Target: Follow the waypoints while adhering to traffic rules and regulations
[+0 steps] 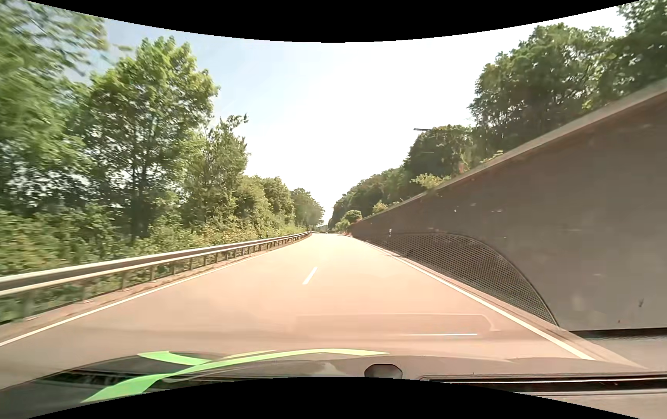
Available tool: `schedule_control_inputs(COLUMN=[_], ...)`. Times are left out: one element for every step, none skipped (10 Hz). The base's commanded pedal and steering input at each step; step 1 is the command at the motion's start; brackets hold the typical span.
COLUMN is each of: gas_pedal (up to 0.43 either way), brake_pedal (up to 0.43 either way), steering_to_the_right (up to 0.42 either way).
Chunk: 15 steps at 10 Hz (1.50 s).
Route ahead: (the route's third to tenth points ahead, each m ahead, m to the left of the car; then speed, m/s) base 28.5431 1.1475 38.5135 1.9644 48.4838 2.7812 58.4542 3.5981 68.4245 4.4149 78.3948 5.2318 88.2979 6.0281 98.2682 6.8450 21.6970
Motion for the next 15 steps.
schedule_control_inputs(gas_pedal=[0.197, 0.22, 0.22, 0.24, 0.248, 0.248, 0.248, 0.248, 0.24, 0.209, 0.197, 0.197, 0.197, 0.197, 0.189], brake_pedal=[0.0, 0.0, 0.0, 0.0, 0.0, 0.0, 0.0, 0.0, 0.0, 0.0, 0.0, 0.0, 0.0, 0.0, 0.0], steering_to_the_right=[-0.01, -0.01, -0.01, -0.01, -0.01, -0.01, -0.01, -0.01, -0.01, -0.01, -0.009, -0.009, -0.008, -0.008, -0.008])
